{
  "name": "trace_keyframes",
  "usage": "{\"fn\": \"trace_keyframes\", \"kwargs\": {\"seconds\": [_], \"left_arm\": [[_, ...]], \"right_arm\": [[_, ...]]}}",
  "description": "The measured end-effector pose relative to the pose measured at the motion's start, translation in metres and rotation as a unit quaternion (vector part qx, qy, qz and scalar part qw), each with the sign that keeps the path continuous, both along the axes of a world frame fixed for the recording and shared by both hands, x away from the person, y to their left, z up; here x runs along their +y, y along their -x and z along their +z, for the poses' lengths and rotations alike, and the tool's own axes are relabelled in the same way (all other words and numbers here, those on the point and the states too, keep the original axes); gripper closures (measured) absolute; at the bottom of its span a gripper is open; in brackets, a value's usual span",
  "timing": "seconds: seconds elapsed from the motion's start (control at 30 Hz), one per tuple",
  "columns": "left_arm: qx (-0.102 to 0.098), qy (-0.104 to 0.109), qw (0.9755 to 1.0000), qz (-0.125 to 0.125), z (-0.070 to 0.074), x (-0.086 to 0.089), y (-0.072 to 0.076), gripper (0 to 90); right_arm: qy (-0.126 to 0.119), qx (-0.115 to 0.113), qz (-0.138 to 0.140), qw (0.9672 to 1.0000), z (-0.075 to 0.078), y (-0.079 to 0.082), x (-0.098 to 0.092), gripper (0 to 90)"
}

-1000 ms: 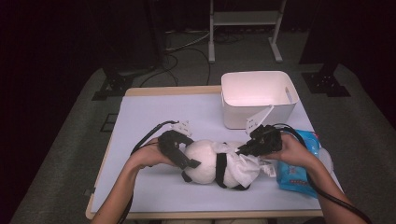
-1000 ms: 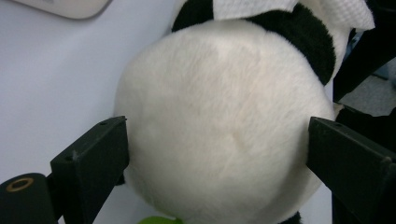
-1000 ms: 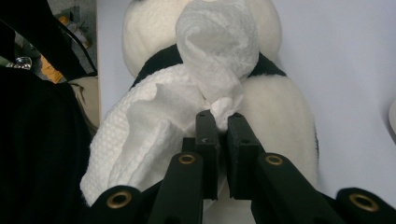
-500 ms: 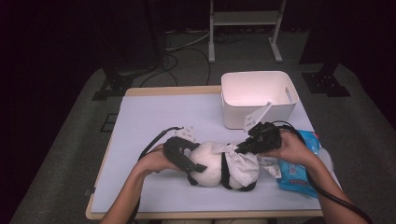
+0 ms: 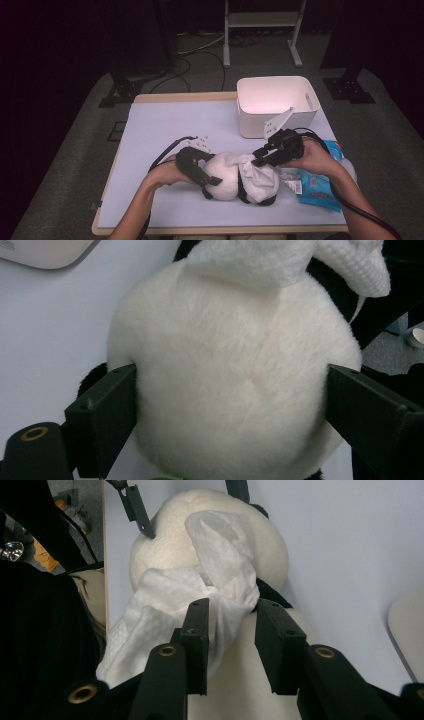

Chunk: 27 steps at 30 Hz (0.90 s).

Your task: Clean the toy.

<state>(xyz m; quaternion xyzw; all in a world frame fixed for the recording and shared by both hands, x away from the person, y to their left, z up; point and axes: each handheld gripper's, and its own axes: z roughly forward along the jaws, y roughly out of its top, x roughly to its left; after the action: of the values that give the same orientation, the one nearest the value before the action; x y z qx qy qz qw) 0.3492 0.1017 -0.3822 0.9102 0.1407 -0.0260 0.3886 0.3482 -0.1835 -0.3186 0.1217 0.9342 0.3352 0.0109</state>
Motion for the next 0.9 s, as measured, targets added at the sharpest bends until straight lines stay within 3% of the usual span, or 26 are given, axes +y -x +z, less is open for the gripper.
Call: {"fn": "trace_keyframes", "kwargs": {"seconds": [0.2,0.5,0.67,0.9], "left_arm": [[0.003,-0.002,1.0,0.0,0.001,0.0,-0.002,9.9],[0.003,-0.013,0.9999,-0.003,0.004,-0.006,-0.002,10.6],[0.003,-0.017,0.9998,-0.005,0.004,-0.006,-0.002,10.6],[0.004,-0.013,0.9999,-0.004,0.004,-0.007,-0.002,10.7]], "right_arm": [[-0.022,-0.006,0.013,0.9997,0.007,0.005,-0.007,64.6],[0.012,-0.005,0.048,0.9988,-0.006,0.012,0.006,53.3],[0.023,-0.027,0.052,0.998,-0.012,0.016,0.015,49.5],[0.018,-0.054,0.049,0.9972,-0.02,0.018,0.025,46.5]]}}
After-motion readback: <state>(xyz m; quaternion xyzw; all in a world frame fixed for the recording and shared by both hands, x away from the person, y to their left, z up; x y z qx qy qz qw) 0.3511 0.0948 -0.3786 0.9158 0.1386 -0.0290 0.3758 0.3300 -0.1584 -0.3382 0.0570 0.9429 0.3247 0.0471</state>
